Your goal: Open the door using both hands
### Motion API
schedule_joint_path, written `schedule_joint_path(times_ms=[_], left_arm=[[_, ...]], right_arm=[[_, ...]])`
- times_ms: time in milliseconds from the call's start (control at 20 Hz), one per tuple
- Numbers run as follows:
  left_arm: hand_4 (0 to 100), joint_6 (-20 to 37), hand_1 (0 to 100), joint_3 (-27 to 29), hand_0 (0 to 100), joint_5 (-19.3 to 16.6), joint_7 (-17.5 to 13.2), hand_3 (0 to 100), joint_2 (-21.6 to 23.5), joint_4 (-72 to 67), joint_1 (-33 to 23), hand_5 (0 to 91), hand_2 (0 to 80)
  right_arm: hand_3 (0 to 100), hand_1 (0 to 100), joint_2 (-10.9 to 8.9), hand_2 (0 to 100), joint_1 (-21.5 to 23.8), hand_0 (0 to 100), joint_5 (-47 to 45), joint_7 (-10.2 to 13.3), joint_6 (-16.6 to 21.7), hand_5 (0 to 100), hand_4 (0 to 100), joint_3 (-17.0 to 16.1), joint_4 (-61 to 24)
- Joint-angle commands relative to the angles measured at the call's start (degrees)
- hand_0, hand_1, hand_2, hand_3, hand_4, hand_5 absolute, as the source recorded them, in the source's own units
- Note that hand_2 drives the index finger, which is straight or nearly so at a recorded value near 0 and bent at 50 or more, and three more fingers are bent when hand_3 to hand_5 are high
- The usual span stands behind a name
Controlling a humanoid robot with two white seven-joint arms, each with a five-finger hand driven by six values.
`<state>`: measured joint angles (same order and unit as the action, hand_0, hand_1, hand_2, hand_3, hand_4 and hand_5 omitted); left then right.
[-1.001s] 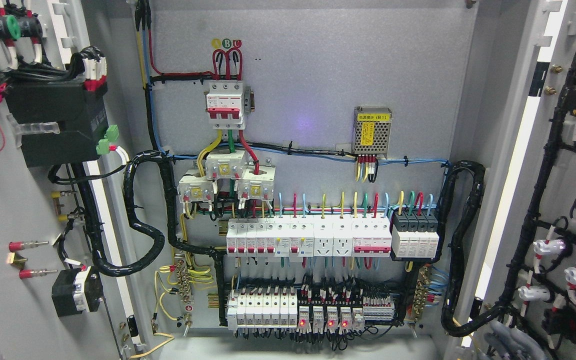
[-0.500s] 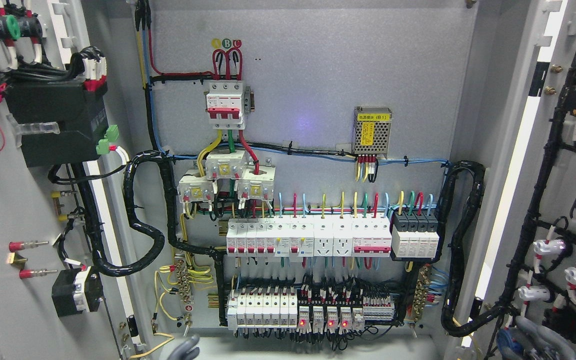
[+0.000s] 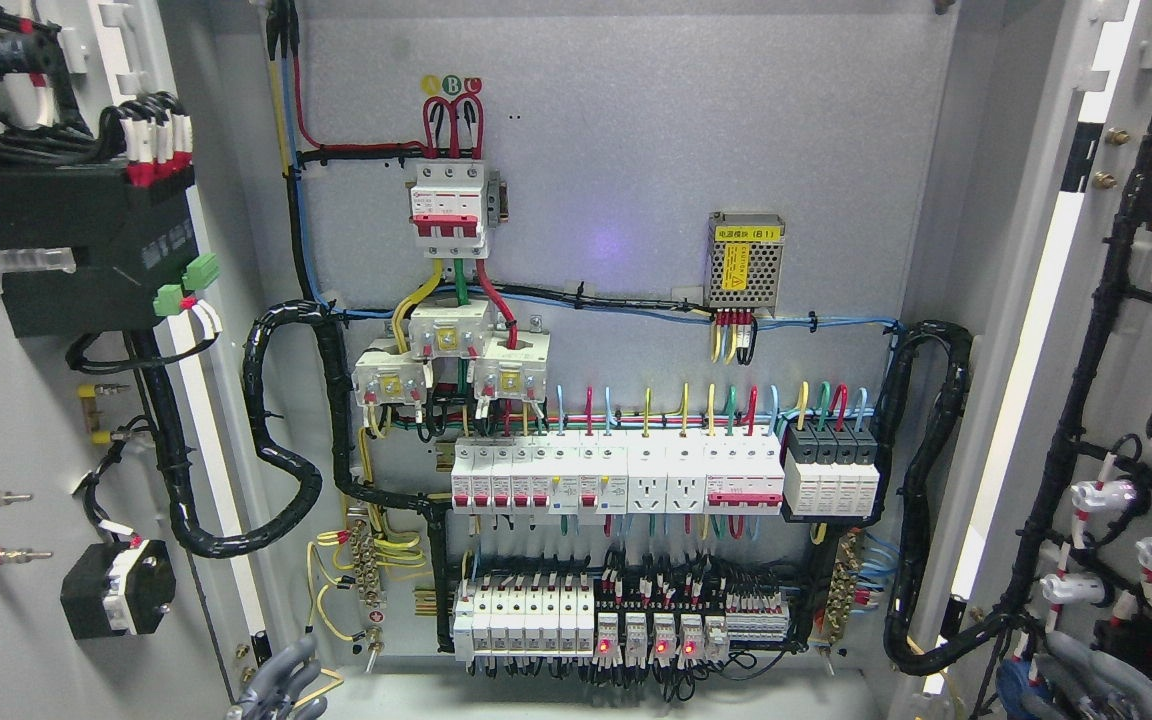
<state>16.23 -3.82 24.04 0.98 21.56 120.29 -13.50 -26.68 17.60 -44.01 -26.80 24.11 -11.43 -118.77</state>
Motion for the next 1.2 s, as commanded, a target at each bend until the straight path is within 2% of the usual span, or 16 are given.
schedule_joint_path(times_ms=[0,200,400,601,1151], left_arm=[[0,0.1,0,6.9,0,3.3,-0.1,0,4.4,0.1,-0.5,0.0,0.0],[0,0.1,0,9.5,0,4.9,0.1,0,5.8,0.1,-0.5,0.0,0.0],[0,0.0,0,13.6,0,9.8,0.0,0,8.7,-0.2,-1.0,0.0,0.0],[0,-0.2,0,16.7,0,12.6,-0.1,0,10.3,-0.7,-1.4,0.0,0.0],[0,-0.2,0,19.7,0,14.5,-0.2,0,11.5,-7.5,-3.2,0.0,0.0]], right_arm=[[0,0,-1.89,0,0.4,0,0.0,0.3,0.0,0,0,-1.2,-0.2],[0,0,-1.89,0,0.6,0,-0.1,0.3,0.0,0,0,-1.1,-0.1],[0,0,-1.80,0,0.9,0,-0.1,0.3,0.0,0,0,-1.0,-0.1],[0,0,-1.62,0,2.0,0,-0.1,0.3,1.2,0,0,-1.1,-0.2],[0,0,-1.18,0,3.2,0,-0.1,0.3,1.6,0,0,-1.2,-0.2]])
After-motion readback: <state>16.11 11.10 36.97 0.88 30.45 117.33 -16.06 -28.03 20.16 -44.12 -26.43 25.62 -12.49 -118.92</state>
